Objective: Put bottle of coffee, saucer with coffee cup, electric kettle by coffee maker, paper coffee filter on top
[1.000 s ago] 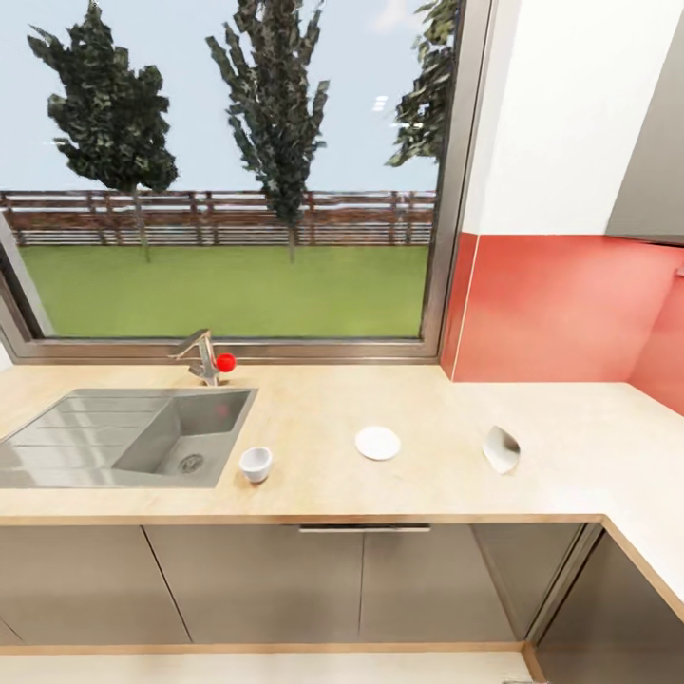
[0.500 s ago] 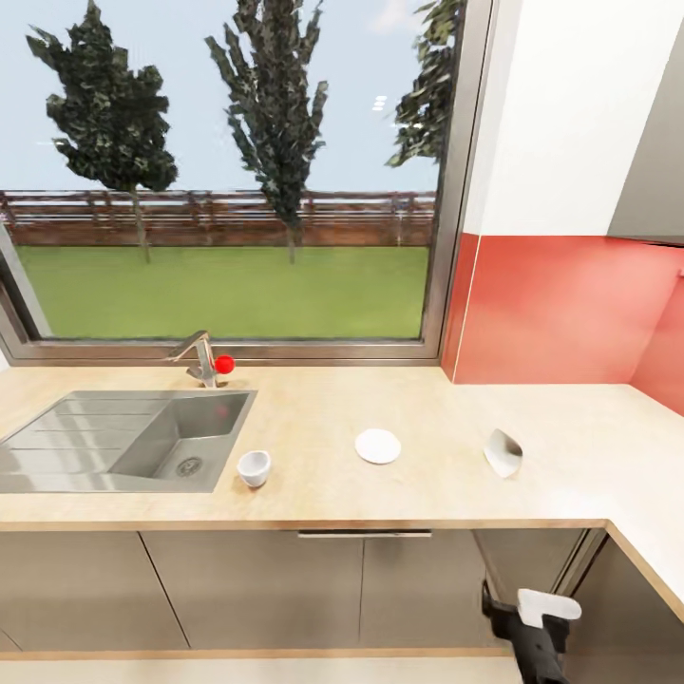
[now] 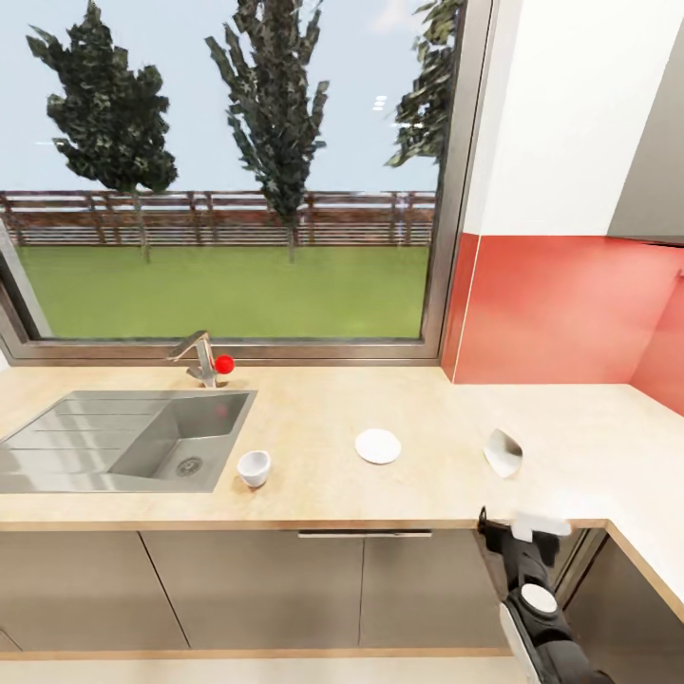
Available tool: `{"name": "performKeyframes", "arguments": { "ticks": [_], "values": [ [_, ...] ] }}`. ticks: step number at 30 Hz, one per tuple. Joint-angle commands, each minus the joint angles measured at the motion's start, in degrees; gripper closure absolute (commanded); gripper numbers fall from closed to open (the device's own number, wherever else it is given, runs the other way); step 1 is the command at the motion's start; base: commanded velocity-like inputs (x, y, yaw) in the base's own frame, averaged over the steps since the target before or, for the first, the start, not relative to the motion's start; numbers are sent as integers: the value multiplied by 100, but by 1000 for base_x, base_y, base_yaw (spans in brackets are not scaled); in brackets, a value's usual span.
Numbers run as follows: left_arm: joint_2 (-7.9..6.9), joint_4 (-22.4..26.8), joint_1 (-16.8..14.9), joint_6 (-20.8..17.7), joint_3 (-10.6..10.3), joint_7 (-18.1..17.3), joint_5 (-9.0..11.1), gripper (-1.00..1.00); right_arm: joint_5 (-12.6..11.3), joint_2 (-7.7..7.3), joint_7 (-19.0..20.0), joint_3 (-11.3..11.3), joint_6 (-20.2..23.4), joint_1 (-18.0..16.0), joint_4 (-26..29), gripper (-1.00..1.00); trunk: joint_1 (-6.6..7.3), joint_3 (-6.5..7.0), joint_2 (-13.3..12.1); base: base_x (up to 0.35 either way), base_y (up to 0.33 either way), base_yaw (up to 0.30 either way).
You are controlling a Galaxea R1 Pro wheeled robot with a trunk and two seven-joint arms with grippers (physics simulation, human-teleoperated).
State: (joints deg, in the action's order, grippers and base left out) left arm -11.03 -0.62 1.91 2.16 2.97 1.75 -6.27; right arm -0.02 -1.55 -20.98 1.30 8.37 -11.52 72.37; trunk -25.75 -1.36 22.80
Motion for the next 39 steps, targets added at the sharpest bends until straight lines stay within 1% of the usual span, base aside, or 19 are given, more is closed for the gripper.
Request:
{"name": "performKeyframes", "arguments": {
  "ticks": [1,2,4,5,6,7,8,9,12,14,18,22,31,39],
  "values": [
    [-2,-10,-5,19,34,18,-104,-100,0,0,-79,-7,112,-152,-6,-100,-3,-12,12,0,0,0],
    [-2,-11,-3,18,35,18,-132,-100,1,1,-109,-9,165,-230,-12,-100,-3,-12,12,0,0,0],
    [-1,-20,-4,15,38,18,-264,-100,2,4,-211,-13,466,-527,-56,-100,-3,-12,12,0,0,0],
    [0,-21,-2,15,39,18,-299,-100,2,4,-228,-14,545,-597,-75,-100,-3,-12,12,0,0,0],
    [2,-26,-1,14,42,18,-363,-100,2,5,-251,-15,691,-734,-133,-100,-3,-12,12,0,0,0],
    [2,-28,0,14,42,18,-394,-100,2,7,-259,-15,751,-803,-170,-100,-3,-12,12,0,0,0],
    [3,-32,1,10,44,18,-444,-100,2,8,-271,-15,840,-940,-258,-100,-3,-12,12,0,0,0],
    [3,-36,1,8,44,18,-483,-100,5,7,-279,-16,901,-1074,-359,-100,-3,-12,12,0,0,0],
    [4,-40,7,-56,45,18,-523,-100,10,6,-290,-16,965,-1295,-540,-100,-3,-12,12,0,0,0],
    [4,-42,10,-241,45,22,-539,-100,22,6,-297,-16,994,-1425,-657,-100,-3,-12,12,0,0,0],
    [-5,-43,18,-593,46,31,-548,-100,33,6,-300,-18,1012,-1495,-728,-100,-3,-12,12,0,0,0],
    [-11,-39,95,-730,46,34,-555,-100,41,6,-295,-41,1016,-1513,-765,-100,-3,-12,12,0,0,0],
    [22,-28,140,-779,46,36,-573,-100,46,5,-293,-51,1018,-1519,-1065,-100,-3,-12,12,3,0,0],
    [44,-18,143,-778,46,36,-577,-100,70,-1,-293,-51,1011,-1519,-1193,-100,-3,-12,12,155,0,0]
  ]
}}
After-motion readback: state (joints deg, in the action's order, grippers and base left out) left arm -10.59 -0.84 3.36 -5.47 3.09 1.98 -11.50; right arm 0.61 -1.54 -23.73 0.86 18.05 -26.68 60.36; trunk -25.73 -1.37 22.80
